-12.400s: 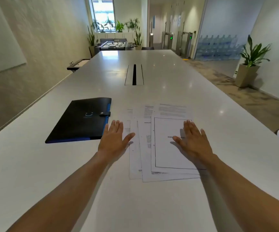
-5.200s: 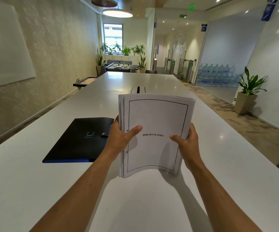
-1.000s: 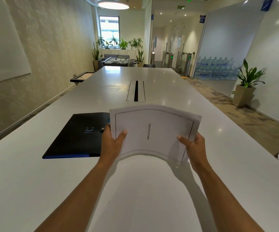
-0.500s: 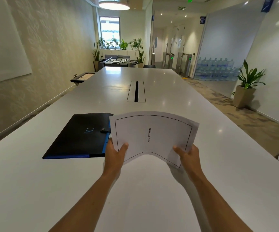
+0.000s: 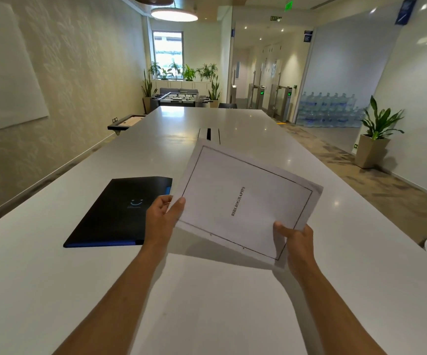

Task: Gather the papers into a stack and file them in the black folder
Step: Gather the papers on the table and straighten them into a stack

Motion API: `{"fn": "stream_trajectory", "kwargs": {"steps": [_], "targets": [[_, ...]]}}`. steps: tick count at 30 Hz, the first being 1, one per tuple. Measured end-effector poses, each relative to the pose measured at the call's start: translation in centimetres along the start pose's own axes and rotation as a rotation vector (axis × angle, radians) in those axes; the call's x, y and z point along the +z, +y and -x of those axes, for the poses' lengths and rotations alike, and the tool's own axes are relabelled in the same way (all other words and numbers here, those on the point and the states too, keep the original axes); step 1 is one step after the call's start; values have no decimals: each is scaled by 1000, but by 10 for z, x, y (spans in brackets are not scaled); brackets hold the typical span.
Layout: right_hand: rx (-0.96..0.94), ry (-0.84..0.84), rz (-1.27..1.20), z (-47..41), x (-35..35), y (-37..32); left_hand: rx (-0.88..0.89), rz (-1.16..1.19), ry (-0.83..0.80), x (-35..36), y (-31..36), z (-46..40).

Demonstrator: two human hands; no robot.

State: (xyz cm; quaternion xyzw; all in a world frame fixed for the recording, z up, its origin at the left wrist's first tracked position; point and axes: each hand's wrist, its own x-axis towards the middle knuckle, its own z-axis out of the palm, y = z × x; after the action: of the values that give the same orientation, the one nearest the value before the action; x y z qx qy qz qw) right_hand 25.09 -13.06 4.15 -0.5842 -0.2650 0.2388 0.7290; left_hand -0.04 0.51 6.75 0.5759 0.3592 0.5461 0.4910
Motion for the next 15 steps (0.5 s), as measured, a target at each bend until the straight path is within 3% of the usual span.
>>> {"fn": "stream_trajectory", "kwargs": {"steps": [4, 8, 11, 15], "targets": [[136, 20, -276, 11, 21, 8, -151, 374, -66, 17, -4, 12], [240, -6, -437, 31, 48, 21, -253, 509, -9, 50, -6, 25], [271, -50, -454, 45, 58, 27, -348, 469, 141, 65, -4, 28], [283, -91, -456, 48, 56, 31, -278, 326, 215, 65, 0, 22]]}}
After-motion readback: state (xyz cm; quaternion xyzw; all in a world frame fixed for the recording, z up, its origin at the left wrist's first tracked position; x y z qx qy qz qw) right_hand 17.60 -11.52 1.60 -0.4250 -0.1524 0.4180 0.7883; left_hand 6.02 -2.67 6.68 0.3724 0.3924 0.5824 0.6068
